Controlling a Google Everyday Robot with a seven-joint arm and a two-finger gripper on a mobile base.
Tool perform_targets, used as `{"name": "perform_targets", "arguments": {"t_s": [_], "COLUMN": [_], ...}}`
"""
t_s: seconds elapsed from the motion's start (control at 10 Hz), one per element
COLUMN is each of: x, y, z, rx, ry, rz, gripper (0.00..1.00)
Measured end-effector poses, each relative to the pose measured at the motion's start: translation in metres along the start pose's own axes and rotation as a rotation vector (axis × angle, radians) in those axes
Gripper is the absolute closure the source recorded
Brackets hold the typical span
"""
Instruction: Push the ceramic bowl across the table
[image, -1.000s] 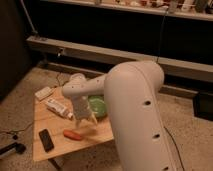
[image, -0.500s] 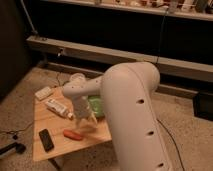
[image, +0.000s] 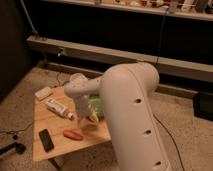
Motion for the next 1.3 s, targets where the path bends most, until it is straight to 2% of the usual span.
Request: {"name": "perform_targets", "arguments": {"t_s": [0.3, 0.6, 0.9, 1.3], "x": [-0.009, -0.018, -0.033, -0.046], "y": [-0.004, 0.003, 0.008, -0.004], "z": [0.006, 0.008, -0.002, -0.012], "rx": [0.005, -0.003, -0.029, -0.023], "ry": [-0.003, -0.007, -0.029, -0.046], "rz": [0.019, 0.018, 0.038, 0.104], "gripper": [0.35, 0.35, 0.35, 0.35]}}
